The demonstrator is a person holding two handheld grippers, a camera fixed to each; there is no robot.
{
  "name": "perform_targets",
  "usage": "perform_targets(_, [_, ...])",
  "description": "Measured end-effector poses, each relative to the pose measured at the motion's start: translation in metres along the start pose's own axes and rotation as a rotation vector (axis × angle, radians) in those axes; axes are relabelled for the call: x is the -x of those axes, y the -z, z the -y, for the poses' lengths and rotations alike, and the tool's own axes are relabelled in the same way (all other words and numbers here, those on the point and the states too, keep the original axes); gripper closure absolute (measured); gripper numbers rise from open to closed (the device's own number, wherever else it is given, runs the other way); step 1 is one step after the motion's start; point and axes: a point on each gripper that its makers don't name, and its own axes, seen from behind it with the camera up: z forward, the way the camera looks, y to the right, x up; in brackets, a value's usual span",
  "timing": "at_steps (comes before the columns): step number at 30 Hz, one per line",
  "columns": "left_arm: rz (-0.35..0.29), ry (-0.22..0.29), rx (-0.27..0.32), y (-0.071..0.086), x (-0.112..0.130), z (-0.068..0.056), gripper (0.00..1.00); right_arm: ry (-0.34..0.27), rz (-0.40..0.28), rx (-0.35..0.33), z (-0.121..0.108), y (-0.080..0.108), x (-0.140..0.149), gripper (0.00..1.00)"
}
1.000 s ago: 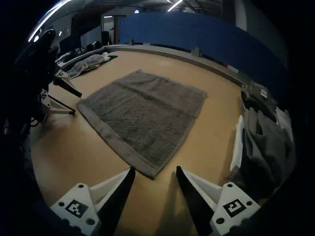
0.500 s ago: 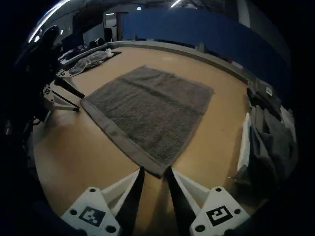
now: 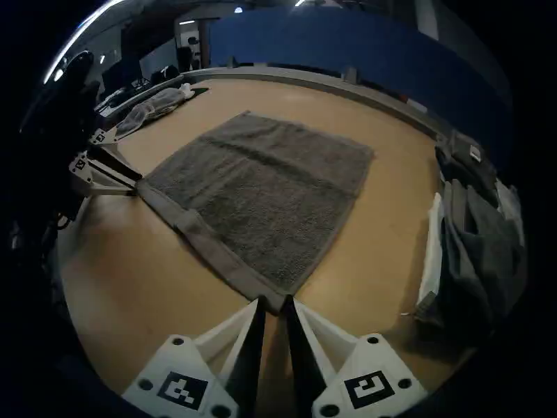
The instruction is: Fold towel
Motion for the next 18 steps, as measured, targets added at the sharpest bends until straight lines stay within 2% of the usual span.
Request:
perform_targets(1, [0.001,-0.001,-0.003,-0.0001,-0.0001,0.0006,0.80,-0.002,0.000,0.001,-0.0006,0.0001,0.0001,0.85])
perform_targets(9, [0.003,0.012,-0.009,0.0014,-0.0007,0.0019,0.90,-0.018,0.008,-0.004,-0.0013,0.0027,0.0015,0.89])
perform_targets(18, [0.001,0.013,-0.015,0.0019,-0.0016,0.0045,0.92,-0.033,0.012,-0.013,-0.0016,0.0051,0.0022,0.90])
